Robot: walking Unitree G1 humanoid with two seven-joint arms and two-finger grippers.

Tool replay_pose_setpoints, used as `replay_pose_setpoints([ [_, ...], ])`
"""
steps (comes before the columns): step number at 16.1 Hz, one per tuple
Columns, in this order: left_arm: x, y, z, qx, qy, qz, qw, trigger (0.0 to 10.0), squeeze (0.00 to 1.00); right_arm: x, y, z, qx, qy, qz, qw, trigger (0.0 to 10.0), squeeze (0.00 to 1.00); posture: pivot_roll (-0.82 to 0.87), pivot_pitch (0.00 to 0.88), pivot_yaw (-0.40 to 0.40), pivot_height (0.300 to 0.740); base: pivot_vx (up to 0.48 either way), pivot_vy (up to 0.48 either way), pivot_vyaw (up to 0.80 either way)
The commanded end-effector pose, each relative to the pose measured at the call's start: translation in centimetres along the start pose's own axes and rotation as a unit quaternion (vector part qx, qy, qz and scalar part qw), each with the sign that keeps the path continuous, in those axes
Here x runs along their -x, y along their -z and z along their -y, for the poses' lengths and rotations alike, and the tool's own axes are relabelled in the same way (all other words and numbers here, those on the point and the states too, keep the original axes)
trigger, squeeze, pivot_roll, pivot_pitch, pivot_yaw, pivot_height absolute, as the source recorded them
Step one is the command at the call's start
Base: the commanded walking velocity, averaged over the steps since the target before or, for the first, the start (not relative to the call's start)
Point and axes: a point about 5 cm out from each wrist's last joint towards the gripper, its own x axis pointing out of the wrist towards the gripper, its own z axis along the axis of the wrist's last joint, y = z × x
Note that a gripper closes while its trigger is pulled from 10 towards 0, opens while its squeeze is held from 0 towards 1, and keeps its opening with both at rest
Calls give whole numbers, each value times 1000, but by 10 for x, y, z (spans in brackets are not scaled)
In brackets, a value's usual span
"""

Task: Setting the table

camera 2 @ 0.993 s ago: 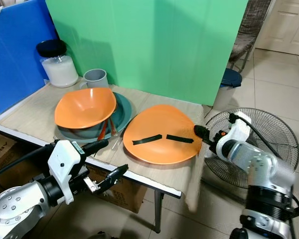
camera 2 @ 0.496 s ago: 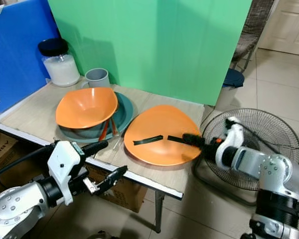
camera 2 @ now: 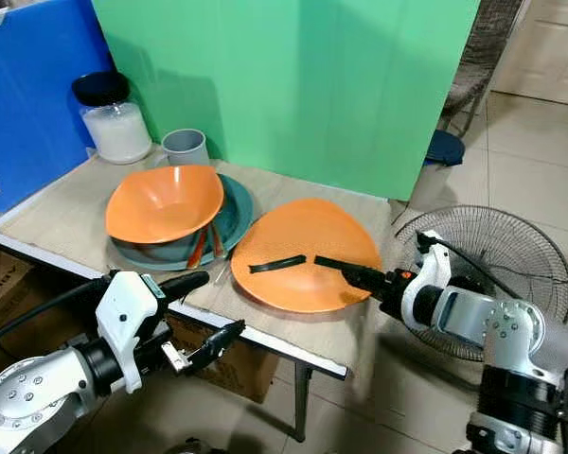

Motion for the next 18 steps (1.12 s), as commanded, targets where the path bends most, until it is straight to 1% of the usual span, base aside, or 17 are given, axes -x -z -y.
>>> replay_pose_setpoints([
  [1,1,3,-1,0,1,-7,1000,10000,0,-1,1,-5,-10,-21,-3,1000,0,0,-13,0,26,740,0,0,0],
  [3,0,3,-1,0,1,-7,1000,10000,0,-2,3,-6,-13,-29,-5,999,0,0,-14,0,26,740,0,0,0],
  [8,-1,4,-1,-1,-1,-8,1000,10000,0,-10,14,-3,-21,-19,-16,999,0,0,-13,0,23,740,0,0,0],
  [9,-1,5,-1,-1,-2,-9,1000,10000,0,-12,16,-1,-25,-12,-16,999,1765,0,-13,0,24,740,0,0,0],
  [10,-1,5,0,0,-3,-9,1000,10000,0,-14,19,1,-29,-3,-16,999,3804,0,-13,0,24,740,0,0,0],
  [11,-1,5,0,-1,-3,-9,1000,10000,0,-17,21,1,-31,-1,-17,999,8745,0,-12,0,23,740,0,0,0],
  [12,-1,5,0,-1,-3,-9,1000,10000,0,-17,22,1,-32,-1,-17,999,9922,0,-12,0,23,740,0,0,0],
  [14,-2,5,0,-1,-3,-10,1000,10000,0,-21,26,-1,-36,-2,-18,999,10000,0,-13,0,23,740,0,0,0],
  [16,-2,5,0,-2,-3,-10,1000,10000,0,-24,28,1,-54,9,-10,998,10000,0,-15,0,24,740,0,0,0],
  [18,-3,5,0,-2,-3,-10,1000,10000,0,-25,29,2,-57,14,-6,998,9922,0,-18,0,24,740,0,0,0],
])
